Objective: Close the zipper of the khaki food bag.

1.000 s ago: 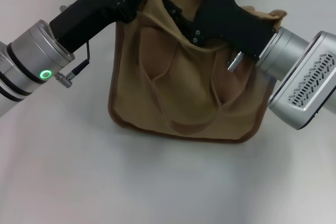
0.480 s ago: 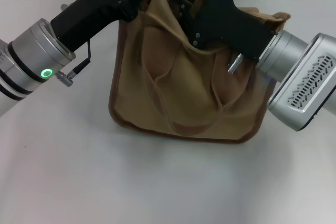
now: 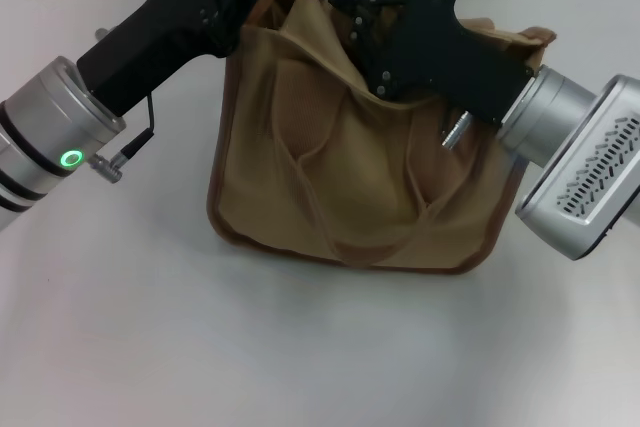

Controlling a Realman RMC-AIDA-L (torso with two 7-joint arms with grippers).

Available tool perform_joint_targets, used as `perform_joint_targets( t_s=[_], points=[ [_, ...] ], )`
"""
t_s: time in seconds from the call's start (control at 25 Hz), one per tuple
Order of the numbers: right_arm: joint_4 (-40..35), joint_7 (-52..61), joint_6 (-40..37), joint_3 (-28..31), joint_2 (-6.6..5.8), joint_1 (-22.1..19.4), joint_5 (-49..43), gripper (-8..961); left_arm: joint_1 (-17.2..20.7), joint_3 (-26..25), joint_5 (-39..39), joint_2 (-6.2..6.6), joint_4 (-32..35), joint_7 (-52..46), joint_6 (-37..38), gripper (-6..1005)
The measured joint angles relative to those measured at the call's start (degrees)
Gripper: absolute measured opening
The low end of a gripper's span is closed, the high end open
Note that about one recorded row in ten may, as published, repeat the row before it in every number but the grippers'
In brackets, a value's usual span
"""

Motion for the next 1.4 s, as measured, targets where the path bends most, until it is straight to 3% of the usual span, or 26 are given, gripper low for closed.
perform_joint_targets(
  t_s=[0.88,1.4],
  points=[
    [-0.11,1.10,-2.01,0.26,0.00,-2.60,-0.01,0,9.63,-4.79,-0.82,0.51,2.45,-0.07,-2.33,74],
    [-6.02,10.04,-4.23,-0.01,-0.26,-10.47,-0.48,1,11.30,-5.05,-0.87,0.56,2.87,-0.23,-3.89,105]
  ],
)
